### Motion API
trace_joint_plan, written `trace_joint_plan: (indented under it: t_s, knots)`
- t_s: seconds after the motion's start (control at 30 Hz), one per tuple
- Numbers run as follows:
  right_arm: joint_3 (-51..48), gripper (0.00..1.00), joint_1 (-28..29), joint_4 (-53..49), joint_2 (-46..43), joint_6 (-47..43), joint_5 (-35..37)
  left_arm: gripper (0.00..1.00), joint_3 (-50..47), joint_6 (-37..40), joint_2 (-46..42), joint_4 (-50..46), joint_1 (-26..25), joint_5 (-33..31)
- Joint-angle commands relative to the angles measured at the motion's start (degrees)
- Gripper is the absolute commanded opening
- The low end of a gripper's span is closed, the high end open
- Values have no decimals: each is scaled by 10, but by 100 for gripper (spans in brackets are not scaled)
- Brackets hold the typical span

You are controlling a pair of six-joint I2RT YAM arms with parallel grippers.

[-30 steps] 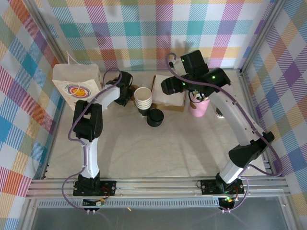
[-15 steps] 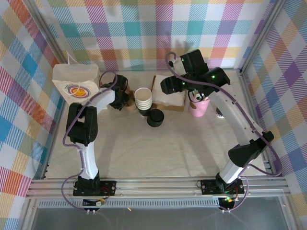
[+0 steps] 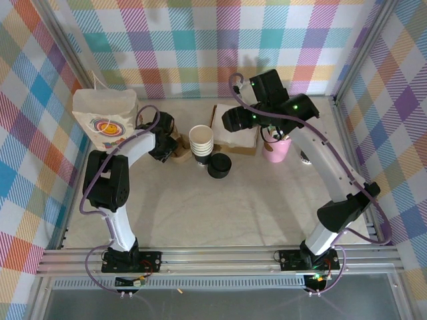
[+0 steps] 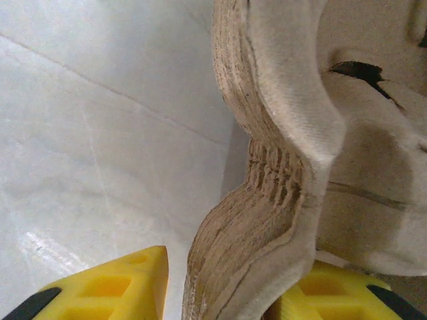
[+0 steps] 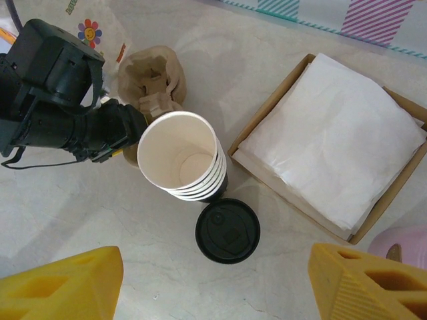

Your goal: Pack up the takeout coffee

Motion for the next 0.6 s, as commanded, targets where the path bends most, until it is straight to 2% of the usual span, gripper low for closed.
trace_joint_plan:
  t_s: [0.0, 0.23, 0.57]
  knots:
    - [20, 73, 9, 0, 6, 11, -9, 38, -20, 27, -25, -9, 6, 14]
    - [24, 73, 21, -11, 9, 13, -4, 38, -56, 53, -60, -16, 6, 21]
    - [24, 73, 45, -22, 10, 14, 11, 37, -147, 74, -133, 8, 3, 71]
